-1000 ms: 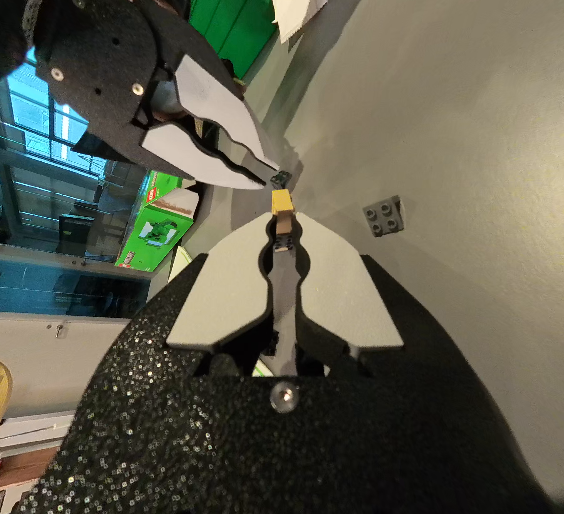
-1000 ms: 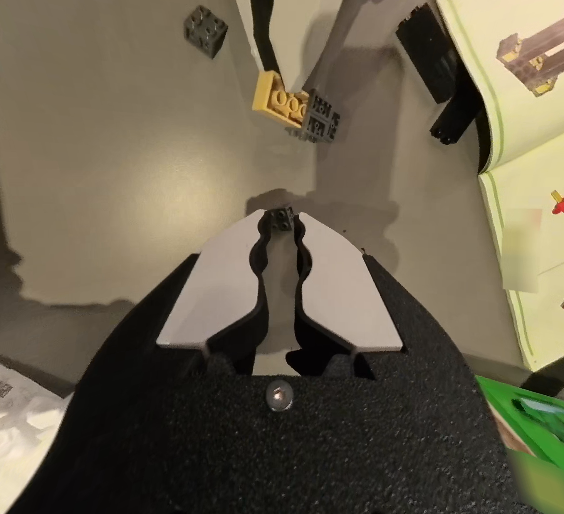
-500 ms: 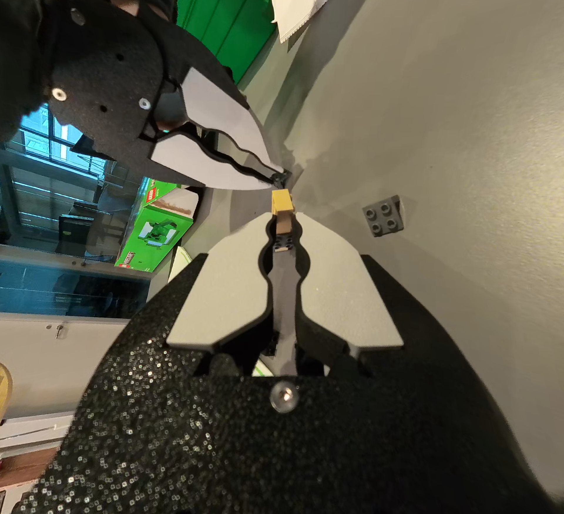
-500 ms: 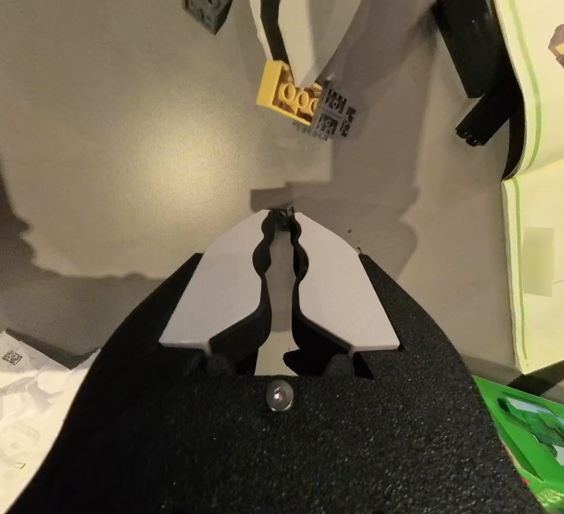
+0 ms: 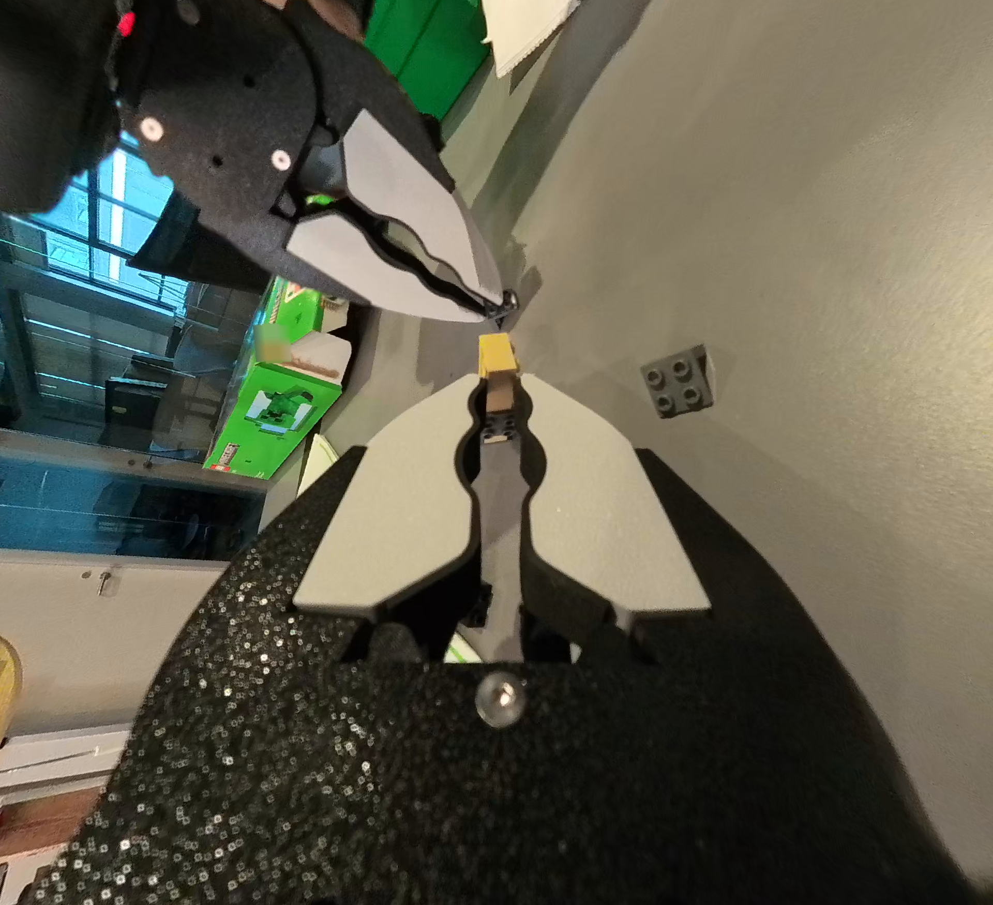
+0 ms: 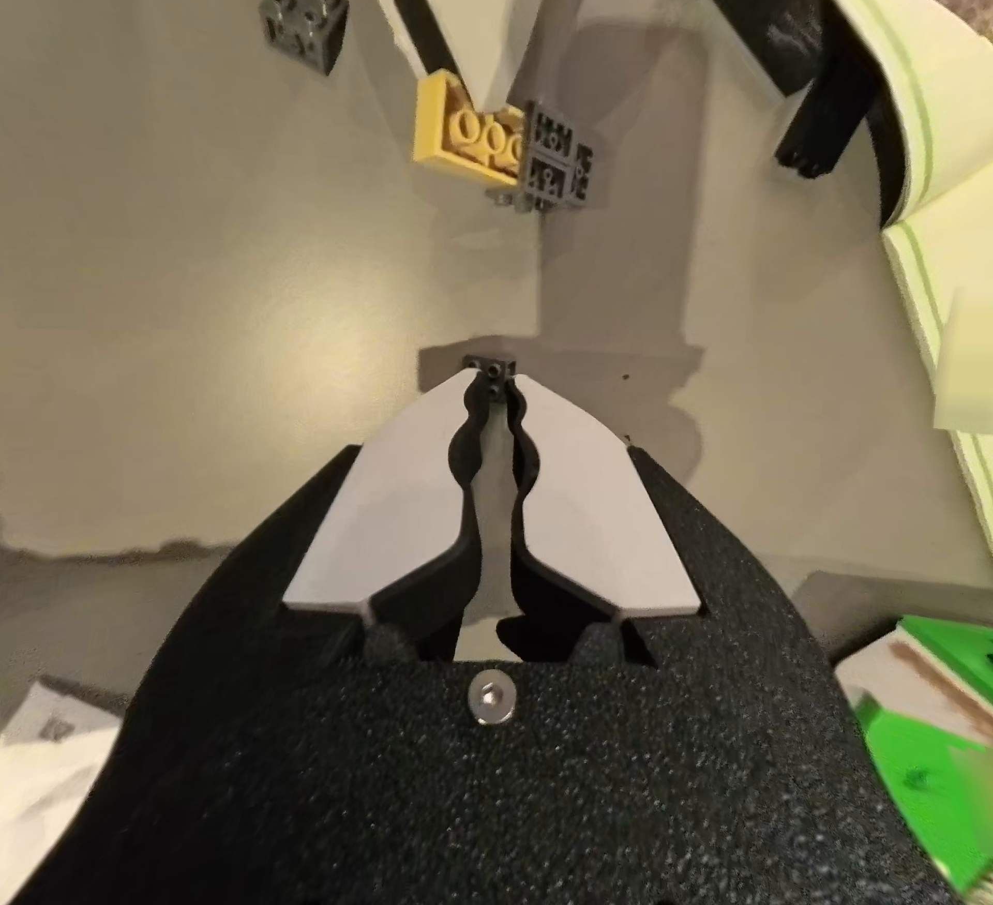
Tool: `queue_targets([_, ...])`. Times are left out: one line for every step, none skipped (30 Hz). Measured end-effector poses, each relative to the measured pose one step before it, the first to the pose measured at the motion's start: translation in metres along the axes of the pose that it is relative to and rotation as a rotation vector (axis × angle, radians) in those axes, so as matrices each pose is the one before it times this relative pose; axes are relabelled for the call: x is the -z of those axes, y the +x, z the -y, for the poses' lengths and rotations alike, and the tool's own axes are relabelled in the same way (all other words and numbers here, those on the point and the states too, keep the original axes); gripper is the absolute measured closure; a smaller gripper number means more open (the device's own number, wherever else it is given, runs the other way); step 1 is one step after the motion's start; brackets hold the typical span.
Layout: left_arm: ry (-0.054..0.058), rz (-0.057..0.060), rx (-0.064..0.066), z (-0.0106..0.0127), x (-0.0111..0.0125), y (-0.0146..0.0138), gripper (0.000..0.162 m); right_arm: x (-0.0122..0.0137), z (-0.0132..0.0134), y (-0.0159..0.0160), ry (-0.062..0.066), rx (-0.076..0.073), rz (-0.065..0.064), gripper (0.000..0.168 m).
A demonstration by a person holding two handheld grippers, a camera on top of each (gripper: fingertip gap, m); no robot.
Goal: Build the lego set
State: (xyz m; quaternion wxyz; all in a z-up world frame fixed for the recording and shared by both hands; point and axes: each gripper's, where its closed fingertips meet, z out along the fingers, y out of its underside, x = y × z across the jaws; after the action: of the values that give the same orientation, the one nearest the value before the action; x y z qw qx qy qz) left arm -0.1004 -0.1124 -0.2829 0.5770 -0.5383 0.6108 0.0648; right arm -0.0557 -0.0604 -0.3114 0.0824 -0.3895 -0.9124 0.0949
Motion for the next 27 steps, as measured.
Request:
queue_targets([0.0012,0.0014,0.0007,0.00040,0.00042,-0.00040,0.153,-0.00001,0.00052,-0.00093,0.0210,-0.0201,-0.0117,0.163])
queue_targets([0.0019,0.0018,0.0015,0.00046,0.00008,-0.00105,0.153,0.00004,0.00115,-0.00145,0.0274,-0.0168,-0.0105,0.163])
queue_targets([0.0027,0.0017,0.0023,0.00085,-0.00020,-0.00074,0.153,0.00002,0.00129,-0.00092,0.0304,-0.0164,-0.0148,0.163])
queue_targets([0.0045,0.0020,0.0028,0.00110,-0.00037,-0.00088,0.153,-0.00004,0.00100,-0.00087,0.0291,-0.0152,-0.0146,0.163])
queue_targets([0.0076,0.0031,0.0044,0.00152,-0.00026,-0.00012,0.153,0.00027,0.00127,-0.00085,0.0313,-0.0141,-0.0144,0.163])
queue_targets([0.0107,0.0032,0.0071,0.00211,0.00024,-0.00094,0.153,0.00018,0.00113,-0.00108,0.0308,-0.0141,-0.0145,0.163])
queue_targets([0.0112,0.0046,0.0091,0.00210,0.00042,-0.00136,0.153,0.00022,0.00162,-0.00144,0.0340,-0.0128,-0.0125,0.163])
queue_targets([0.0115,0.0037,0.0100,0.00197,0.00027,-0.00124,0.153,0.00026,0.00246,-0.00192,0.0392,-0.0109,-0.0118,0.163])
queue_targets([0.0126,0.0010,0.0136,0.00209,0.00027,-0.00104,0.153,0.00051,0.00335,-0.00222,0.0441,-0.0083,-0.0104,0.163])
queue_targets([0.0160,-0.0048,0.0184,0.00276,0.00020,-0.00028,0.153,0.00101,0.00424,-0.00195,0.0491,-0.0063,-0.0127,0.163])
queue_targets([0.0190,-0.0049,0.0209,0.00298,0.00023,-0.00032,0.153,0.00136,0.00557,-0.00219,0.0558,-0.0039,-0.0119,0.163])
queue_targets([0.0202,-0.0040,0.0209,0.00336,0.00021,-0.00027,0.153,0.00166,0.00658,-0.00210,0.0605,-0.0020,-0.0125,0.163])
queue_targets([0.0196,-0.0050,0.0203,0.00329,0.00013,0.00001,0.153,0.00165,0.00733,-0.00241,0.0637,-0.0004,-0.0107,0.163])
queue_targets([0.0194,-0.0091,0.0207,0.00322,-0.00004,0.00071,0.153,0.00150,0.00780,-0.00229,0.0647,0.0011,-0.0119,0.163])
queue_targets([0.0186,-0.0107,0.0203,0.00322,-0.00001,0.00139,0.153,0.00135,0.00829,-0.00169,0.0682,0.0031,-0.0155,0.163])
queue_targets([0.0158,-0.0082,0.0122,0.00300,0.00014,0.00140,0.153,0.00106,0.00847,-0.00213,0.0708,0.0068,-0.0140,0.163])
queue_targets([0.0149,-0.0029,0.0060,0.00279,0.00057,0.00106,0.153,0.00062,0.00859,-0.00159,0.0700,0.0095,-0.0161,0.163])
queue_targets([0.0175,-0.0057,0.0106,0.00262,0.00055,0.00150,0.153,0.00013,0.00870,-0.00090,0.0685,0.0125,-0.0212,0.163])
queue_targets([0.0200,-0.0153,0.0191,0.00299,0.00020,0.00266,0.153,-0.00096,0.00765,-0.00289,0.0608,0.0140,-0.0043,0.163])
queue_targets([0.0201,-0.0194,0.0192,0.00293,0.00000,0.00318,0.153,-0.00212,0.00430,-0.00296,0.0356,0.0096,0.0009,0.163])
queue_targets([0.0172,-0.0183,0.0122,0.00255,-0.00015,0.00328,0.153,-0.00254,0.00137,-0.00194,0.0149,0.0150,-0.0030,0.163])
queue_targets([0.0139,-0.0193,0.0066,0.00163,0.00003,0.00390,0.153,-0.00250,0.00046,-0.00262,0.0086,0.0260,0.0009,0.163])
queue_targets([0.0110,-0.0236,0.0057,0.00162,-0.00069,0.00495,0.153,-0.00215,0.00074,-0.00237,0.0067,0.0234,0.0012,0.163])
queue_targets([0.0106,-0.0254,0.0073,0.00101,0.00014,0.00444,0.153,-0.00146,0.00200,-0.00239,0.0123,0.0173,0.0043,0.163])
queue_targets([0.0134,-0.0262,0.0083,0.00141,0.00036,0.00412,0.153,-0.00110,0.00232,-0.00298,0.0136,0.0118,0.0121,0.163])
queue_targets([0.0131,-0.0235,0.0069,0.00238,-0.00144,0.00487,0.153,-0.00093,0.00182,-0.00256,0.0084,0.0104,0.0105,0.163])
queue_targets([0.0121,-0.0259,0.0037,0.00169,-0.00062,0.00460,0.153,-0.00082,0.00165,-0.00231,0.0082,0.0137,0.0063,0.163])
